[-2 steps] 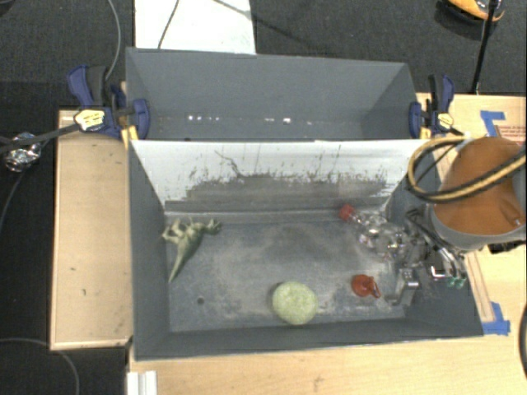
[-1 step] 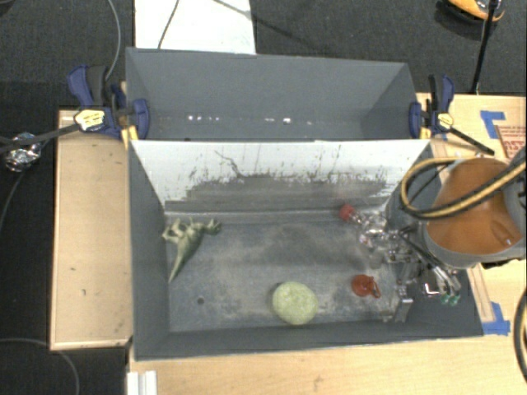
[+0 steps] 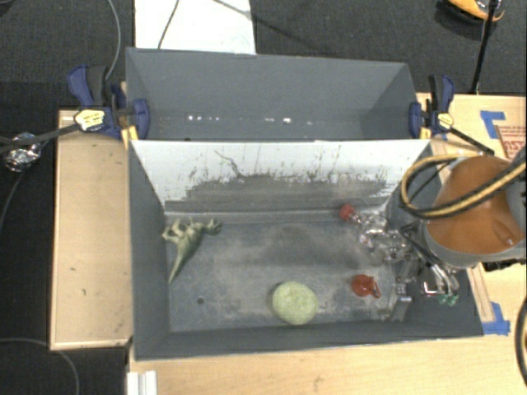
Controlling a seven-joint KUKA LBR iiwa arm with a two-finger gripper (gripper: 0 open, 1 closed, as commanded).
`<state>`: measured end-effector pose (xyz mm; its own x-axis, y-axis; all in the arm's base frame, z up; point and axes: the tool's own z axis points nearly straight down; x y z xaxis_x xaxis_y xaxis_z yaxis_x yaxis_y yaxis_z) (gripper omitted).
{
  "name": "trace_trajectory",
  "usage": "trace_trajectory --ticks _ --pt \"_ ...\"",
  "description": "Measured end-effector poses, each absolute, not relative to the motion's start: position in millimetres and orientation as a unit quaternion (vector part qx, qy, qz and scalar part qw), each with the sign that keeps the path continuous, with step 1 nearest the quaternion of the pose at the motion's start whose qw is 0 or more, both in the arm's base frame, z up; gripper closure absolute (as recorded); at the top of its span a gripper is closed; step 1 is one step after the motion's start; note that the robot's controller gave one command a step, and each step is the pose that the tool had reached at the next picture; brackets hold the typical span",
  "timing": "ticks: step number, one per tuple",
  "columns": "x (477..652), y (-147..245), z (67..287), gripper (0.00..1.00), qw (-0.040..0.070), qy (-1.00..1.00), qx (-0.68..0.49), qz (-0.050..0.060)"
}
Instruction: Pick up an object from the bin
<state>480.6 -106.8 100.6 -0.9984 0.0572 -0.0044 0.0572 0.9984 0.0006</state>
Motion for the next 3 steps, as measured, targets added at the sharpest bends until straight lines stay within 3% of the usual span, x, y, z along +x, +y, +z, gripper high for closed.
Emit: trace_trajectory --ticks 1,2,3 --pt "480.7 -106.7 71.0 0.00 0.001 0.999 0.035 0.000" --pt "483.9 -103.2 70.5 1.00 0.004 0.999 0.043 0.000" --pt "483.9 -103.2 70.5 1.00 0.004 0.999 0.043 0.000"
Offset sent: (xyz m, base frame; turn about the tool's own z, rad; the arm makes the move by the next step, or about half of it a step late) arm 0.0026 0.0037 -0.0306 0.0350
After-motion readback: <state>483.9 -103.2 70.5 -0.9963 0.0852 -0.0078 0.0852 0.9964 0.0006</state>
